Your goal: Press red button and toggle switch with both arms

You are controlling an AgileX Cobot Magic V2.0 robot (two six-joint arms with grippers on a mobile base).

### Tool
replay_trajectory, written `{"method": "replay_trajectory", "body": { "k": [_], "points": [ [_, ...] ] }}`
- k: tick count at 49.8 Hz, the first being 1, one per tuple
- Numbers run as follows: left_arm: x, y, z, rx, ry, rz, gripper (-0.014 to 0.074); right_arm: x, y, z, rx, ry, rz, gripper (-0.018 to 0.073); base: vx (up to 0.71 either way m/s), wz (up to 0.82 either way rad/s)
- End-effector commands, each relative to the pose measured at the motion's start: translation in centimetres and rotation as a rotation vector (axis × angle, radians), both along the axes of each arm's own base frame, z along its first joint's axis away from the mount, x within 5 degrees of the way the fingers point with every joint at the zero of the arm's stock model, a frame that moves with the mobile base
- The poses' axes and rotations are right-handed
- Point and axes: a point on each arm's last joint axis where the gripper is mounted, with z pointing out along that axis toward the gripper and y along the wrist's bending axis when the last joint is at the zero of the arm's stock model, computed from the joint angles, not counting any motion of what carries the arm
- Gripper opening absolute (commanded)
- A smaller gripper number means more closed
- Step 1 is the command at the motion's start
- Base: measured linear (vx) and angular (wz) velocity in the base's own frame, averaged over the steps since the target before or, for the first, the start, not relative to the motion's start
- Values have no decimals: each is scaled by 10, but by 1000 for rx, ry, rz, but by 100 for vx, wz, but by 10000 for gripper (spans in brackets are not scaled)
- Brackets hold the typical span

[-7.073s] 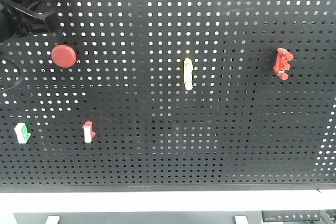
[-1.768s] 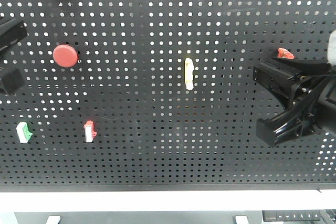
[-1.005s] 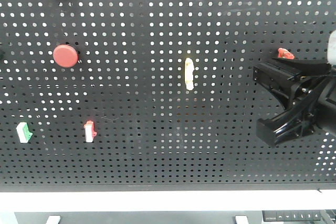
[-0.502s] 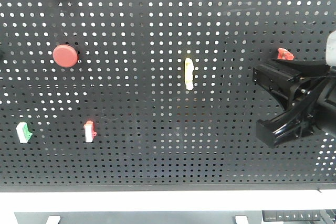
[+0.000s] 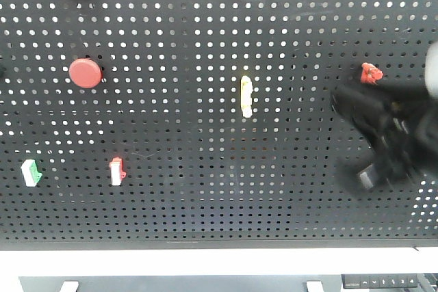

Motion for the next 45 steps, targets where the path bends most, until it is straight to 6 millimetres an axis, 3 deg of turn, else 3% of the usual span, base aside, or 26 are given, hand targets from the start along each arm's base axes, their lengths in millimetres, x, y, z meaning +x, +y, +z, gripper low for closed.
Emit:
{"method": "replay_trajectory", "body": {
  "k": [1,7,13,18,27,31,45],
  "points": [
    [1,0,-4,-5,-50,3,1,-31,-24,-4,99,-88,-36,-4,0,0],
    [1,0,-4,-5,-50,3,1,-67,-59,-57,173,-62,-204,-4,0,0],
    [1,0,-4,-5,-50,3,1,-95,-76,-106,168,-85,-335,-4,0,0],
    [1,0,-4,-5,-50,3,1,-105,-80,-149,187,-62,-383,-4,0,0],
    [1,0,-4,-5,-50,3,1,-110,-80,-204,250,-10,-387,-4,0,0],
    [1,0,-4,-5,-50,3,1,-109,-81,-218,257,57,-397,-4,0,0],
    [1,0,-4,-5,-50,3,1,-109,-81,-224,241,125,-416,-4,0,0]
  ]
}}
